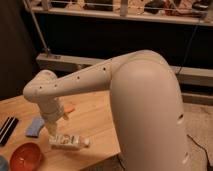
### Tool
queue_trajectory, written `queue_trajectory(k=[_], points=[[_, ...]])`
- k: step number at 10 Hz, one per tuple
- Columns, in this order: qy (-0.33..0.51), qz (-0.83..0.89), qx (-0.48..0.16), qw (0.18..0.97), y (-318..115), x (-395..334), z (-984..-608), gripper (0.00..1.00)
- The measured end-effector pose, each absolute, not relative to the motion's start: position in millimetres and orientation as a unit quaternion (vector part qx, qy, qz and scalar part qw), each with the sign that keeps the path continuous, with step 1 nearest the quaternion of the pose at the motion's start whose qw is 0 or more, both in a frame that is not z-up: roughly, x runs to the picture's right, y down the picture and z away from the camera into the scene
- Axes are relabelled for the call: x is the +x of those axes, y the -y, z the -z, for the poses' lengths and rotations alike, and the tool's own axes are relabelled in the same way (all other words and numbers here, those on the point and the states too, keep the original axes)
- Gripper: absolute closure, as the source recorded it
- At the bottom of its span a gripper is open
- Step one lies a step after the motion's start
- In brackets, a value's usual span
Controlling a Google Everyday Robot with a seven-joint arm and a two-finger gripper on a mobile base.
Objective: Place the bottle in the ceramic bowl
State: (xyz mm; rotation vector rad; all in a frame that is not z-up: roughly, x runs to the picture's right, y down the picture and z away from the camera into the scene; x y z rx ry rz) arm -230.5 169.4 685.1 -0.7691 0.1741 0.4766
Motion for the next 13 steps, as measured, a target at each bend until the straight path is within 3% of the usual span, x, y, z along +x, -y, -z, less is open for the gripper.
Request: queue_trajectory(k=[13], points=[[-0.04, -0.109, -0.343, 0.932, -243, -239, -690, 0.35]])
